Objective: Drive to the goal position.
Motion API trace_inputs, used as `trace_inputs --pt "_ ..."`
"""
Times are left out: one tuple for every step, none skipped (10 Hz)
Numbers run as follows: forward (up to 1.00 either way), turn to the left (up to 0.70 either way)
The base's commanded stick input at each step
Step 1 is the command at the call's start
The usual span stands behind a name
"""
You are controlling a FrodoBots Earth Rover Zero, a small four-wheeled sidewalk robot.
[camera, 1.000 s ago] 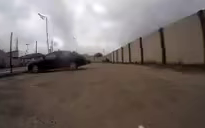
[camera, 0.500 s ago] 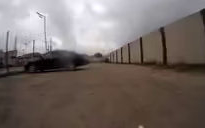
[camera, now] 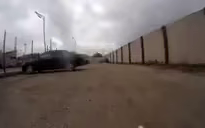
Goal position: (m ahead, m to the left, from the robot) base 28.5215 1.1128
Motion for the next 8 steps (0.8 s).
trace_inputs --pt "0.5 0.0" --pt "0.5 0.0" --pt "0.5 0.0" --pt "0.5 0.0" --pt "0.5 0.0" --pt "0.5 0.0" --pt "0.5 0.0" --pt "0.5 0.0"
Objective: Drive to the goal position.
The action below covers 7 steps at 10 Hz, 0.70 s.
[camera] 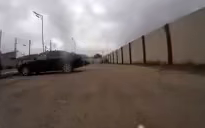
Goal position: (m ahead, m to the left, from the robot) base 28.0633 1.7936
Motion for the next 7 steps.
trace_inputs --pt "0.5 0.0" --pt "0.5 0.0" --pt "0.5 0.0" --pt "0.5 0.0" --pt "0.5 0.0" --pt "0.5 0.0" --pt "0.5 0.0"
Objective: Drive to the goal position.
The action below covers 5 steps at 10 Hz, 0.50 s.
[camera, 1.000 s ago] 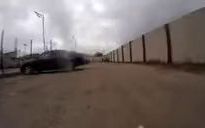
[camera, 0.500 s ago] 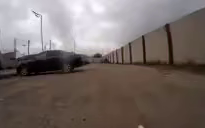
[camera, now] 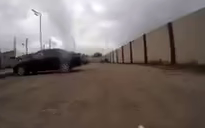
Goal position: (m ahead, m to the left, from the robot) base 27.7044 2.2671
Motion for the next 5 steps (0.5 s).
trace_inputs --pt "0.5 0.0" --pt "0.5 0.0" --pt "0.5 0.0" --pt "0.5 0.0" --pt "0.5 0.0"
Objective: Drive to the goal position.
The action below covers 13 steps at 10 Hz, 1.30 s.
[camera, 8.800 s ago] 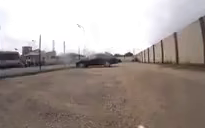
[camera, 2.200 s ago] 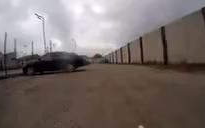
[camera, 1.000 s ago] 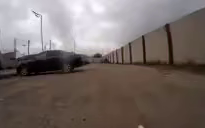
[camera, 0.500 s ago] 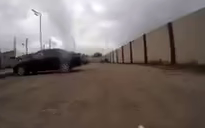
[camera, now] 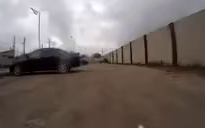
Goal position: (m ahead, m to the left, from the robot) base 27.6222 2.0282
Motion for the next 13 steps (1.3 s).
trace_inputs --pt "0.5 0.0" --pt "0.5 0.0" --pt "0.5 0.0" --pt "0.5 0.0" --pt "0.5 0.0" --pt "0.5 0.0" --pt "0.5 0.0" --pt "0.5 0.0" --pt "0.5 0.0" --pt "0.5 0.0" --pt "0.5 0.0" --pt "0.5 0.0" --pt "0.5 0.0"
